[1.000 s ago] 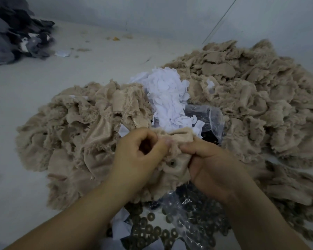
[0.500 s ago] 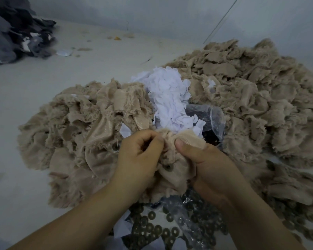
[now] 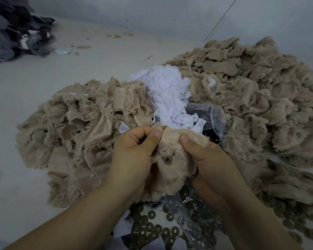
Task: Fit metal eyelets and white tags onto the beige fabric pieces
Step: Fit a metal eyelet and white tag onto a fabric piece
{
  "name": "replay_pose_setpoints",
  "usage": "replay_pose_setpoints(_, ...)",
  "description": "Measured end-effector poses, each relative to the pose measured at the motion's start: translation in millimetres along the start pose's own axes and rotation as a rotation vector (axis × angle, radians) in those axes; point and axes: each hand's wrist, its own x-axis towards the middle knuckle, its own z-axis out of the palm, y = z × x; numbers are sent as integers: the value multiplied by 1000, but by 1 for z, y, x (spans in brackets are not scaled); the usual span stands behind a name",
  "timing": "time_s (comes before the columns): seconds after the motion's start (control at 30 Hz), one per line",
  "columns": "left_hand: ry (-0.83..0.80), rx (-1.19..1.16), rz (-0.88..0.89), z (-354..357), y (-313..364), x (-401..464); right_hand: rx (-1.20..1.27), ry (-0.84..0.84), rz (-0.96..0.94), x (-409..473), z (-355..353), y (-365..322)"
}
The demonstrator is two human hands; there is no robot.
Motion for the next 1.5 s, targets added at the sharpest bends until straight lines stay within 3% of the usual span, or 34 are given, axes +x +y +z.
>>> replay_pose_setpoints(0.37, -98, 78, 85, -2, 1, 0, -153, -40, -85, -1, -3, 2)
replay_pose_setpoints(0.53, -117, 278, 181, 1, 2, -5, -119, -21, -52, -1, -3, 2)
replay_pose_setpoints(0.7, -107, 279, 170, 1, 0, -3, -14, -8, 36, 0, -3, 0)
replay_pose_setpoints(0.97, -129, 62, 35, 0, -7, -1, 14, -3, 194, 2, -3, 0)
replay_pose_setpoints(1.13, -160, 183, 115, -1, -4, -3, 2, -17, 134, -2, -1, -1)
replay_pose_setpoints(1.3, -135, 114, 55, -3, -3, -2, 54, -18, 224, -3, -1, -1)
replay_pose_setpoints(1.5, -156, 125, 48, -7, 4, -2, 36, -59, 207, -6, -1, -4)
